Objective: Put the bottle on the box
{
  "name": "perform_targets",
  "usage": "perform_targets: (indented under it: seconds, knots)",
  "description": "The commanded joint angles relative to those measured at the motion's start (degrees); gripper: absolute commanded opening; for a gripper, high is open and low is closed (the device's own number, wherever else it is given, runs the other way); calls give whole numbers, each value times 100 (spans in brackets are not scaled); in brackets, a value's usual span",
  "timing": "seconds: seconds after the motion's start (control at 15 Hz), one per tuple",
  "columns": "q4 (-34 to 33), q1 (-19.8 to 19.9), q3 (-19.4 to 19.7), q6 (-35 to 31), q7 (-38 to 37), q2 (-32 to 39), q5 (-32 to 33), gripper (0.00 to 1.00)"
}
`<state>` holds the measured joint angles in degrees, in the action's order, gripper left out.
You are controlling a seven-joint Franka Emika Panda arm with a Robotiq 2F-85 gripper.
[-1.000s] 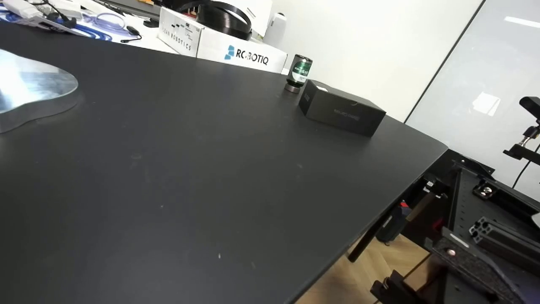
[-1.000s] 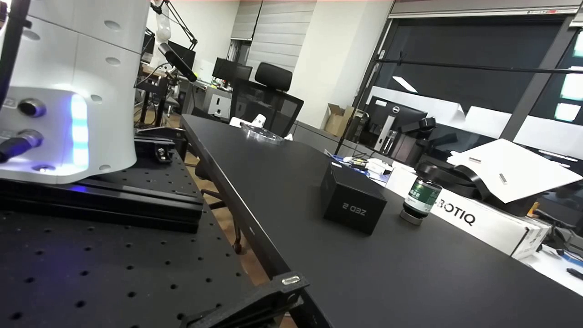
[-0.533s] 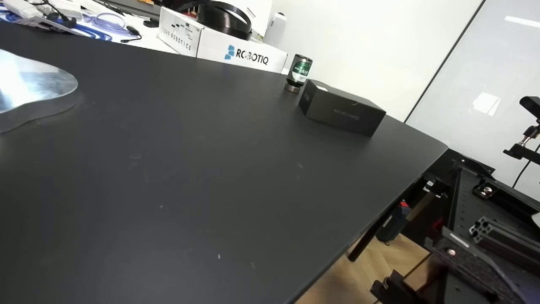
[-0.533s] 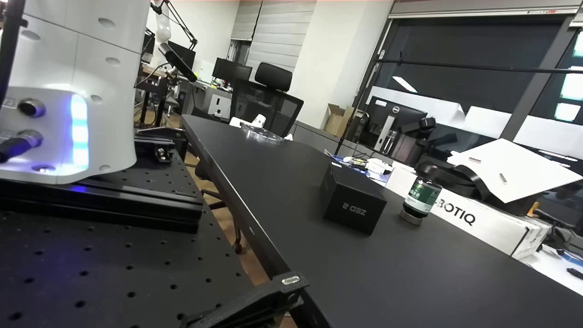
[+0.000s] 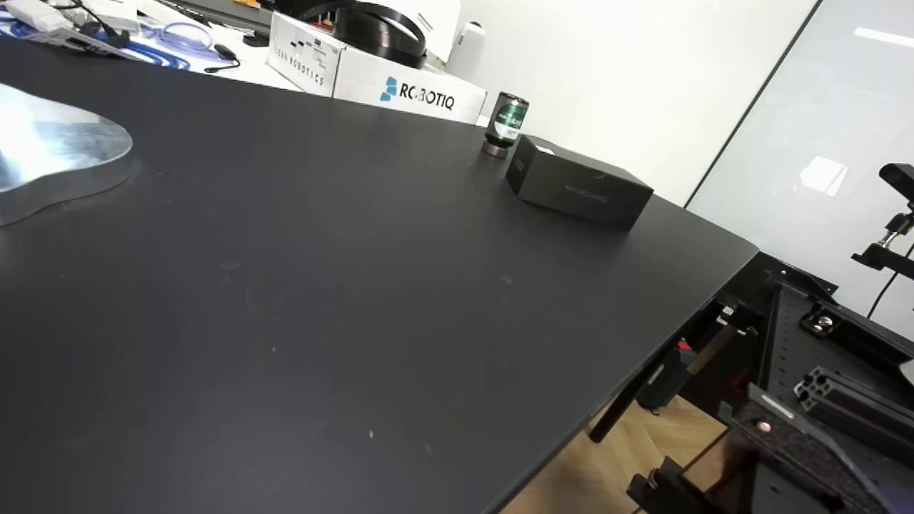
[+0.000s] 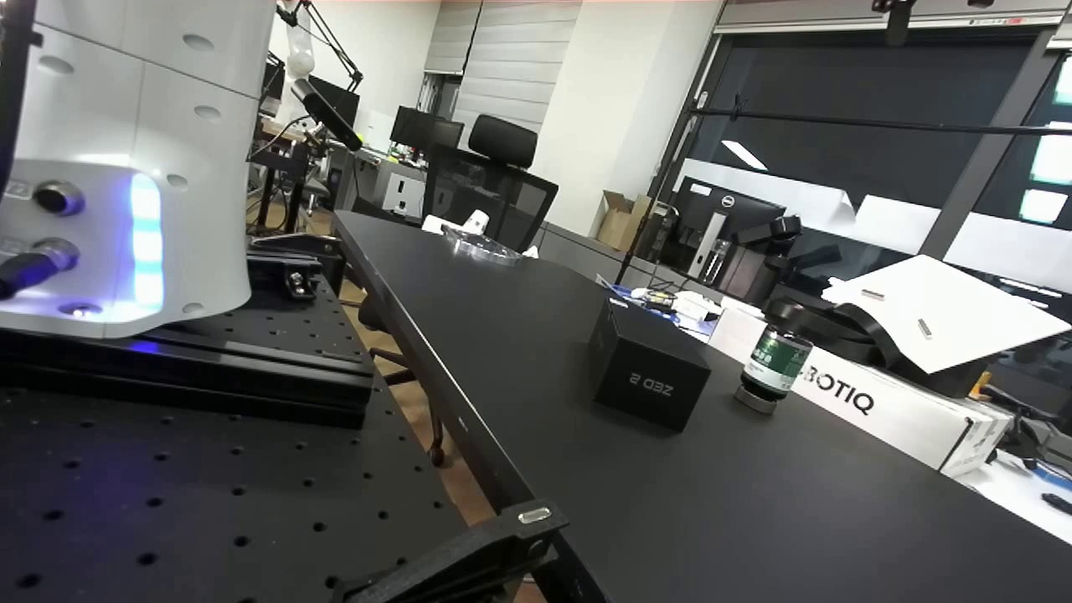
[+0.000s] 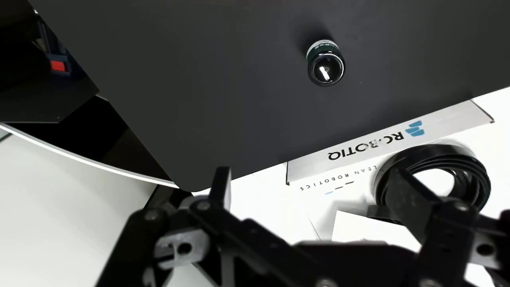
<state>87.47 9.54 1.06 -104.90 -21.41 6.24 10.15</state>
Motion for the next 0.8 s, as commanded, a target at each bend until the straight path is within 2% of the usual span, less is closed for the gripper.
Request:
perform_targets:
  seconds: [0.0, 0.2, 0.4, 0.73]
  knots:
    - [-90, -194, 203, 50, 15, 44, -28, 100]
    - [-171, -197, 203, 134, 10, 29, -27, 100]
    - [101, -269, 267, -463, -547, 161, 66, 100]
    - [595, -466, 470, -1019, -1731, 803, -55, 100]
